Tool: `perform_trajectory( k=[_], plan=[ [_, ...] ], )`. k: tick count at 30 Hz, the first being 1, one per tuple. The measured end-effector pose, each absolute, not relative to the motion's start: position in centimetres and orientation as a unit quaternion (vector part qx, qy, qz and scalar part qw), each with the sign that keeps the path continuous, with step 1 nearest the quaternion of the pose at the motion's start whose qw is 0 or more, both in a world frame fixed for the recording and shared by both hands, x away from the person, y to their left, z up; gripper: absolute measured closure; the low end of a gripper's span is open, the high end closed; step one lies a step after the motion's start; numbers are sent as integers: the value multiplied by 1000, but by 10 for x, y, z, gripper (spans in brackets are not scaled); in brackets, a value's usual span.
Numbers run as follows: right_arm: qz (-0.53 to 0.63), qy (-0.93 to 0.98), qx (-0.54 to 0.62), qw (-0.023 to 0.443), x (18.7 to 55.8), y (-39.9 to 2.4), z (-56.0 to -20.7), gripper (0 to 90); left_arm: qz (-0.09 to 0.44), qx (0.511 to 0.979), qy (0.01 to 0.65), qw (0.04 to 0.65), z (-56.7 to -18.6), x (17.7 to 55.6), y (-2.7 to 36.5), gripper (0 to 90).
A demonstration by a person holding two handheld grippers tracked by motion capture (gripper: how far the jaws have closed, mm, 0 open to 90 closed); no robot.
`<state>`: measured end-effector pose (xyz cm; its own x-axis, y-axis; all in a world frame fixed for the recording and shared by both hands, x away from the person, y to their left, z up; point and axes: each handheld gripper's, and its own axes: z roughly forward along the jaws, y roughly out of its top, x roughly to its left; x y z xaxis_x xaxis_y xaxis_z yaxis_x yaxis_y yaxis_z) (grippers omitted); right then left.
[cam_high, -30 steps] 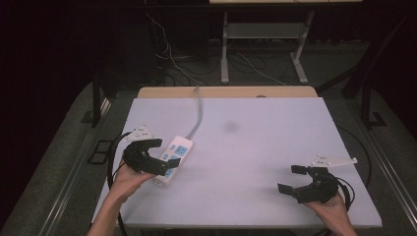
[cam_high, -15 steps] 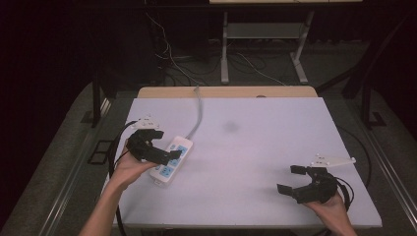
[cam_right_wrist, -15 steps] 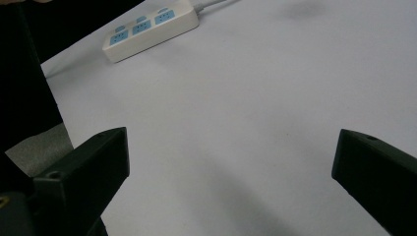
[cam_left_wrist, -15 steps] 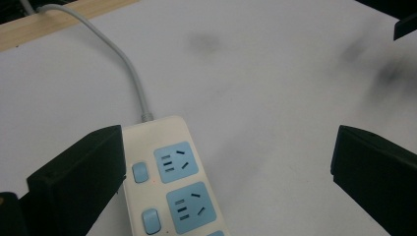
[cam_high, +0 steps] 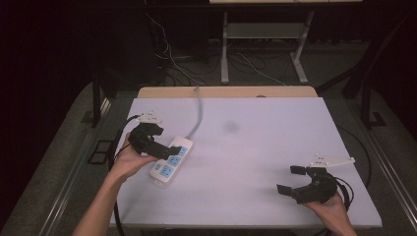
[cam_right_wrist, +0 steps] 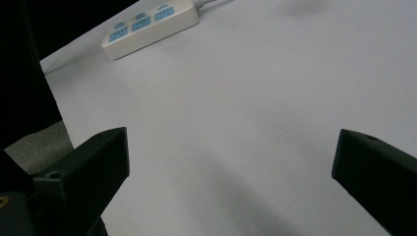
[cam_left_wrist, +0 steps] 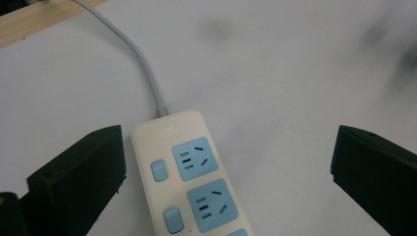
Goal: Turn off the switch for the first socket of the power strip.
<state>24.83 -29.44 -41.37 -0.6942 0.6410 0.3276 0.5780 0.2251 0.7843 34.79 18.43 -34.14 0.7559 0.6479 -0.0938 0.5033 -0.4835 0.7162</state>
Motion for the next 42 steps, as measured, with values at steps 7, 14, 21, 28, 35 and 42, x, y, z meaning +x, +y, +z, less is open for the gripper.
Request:
perform_trajectory(
  k=[7,14,21,28,35,42],
  plan=[
    [484,783,391,32,248,-294,-414,6,90,870,330,354,-343,359,182,0],
    [483,782,392,33,248,-295,-414,6,84,879,324,338,-343,366,179,81],
    [481,783,392,33,248,-295,-415,6,75,886,317,330,-349,374,178,217],
    [481,782,394,32,248,-296,-415,6,79,893,310,318,-357,381,177,356],
    [480,782,395,34,248,-297,-416,6,69,896,304,315,-364,387,179,504],
    [478,783,396,34,248,-297,-416,6,53,900,306,304,-372,394,179,697]
  ],
)
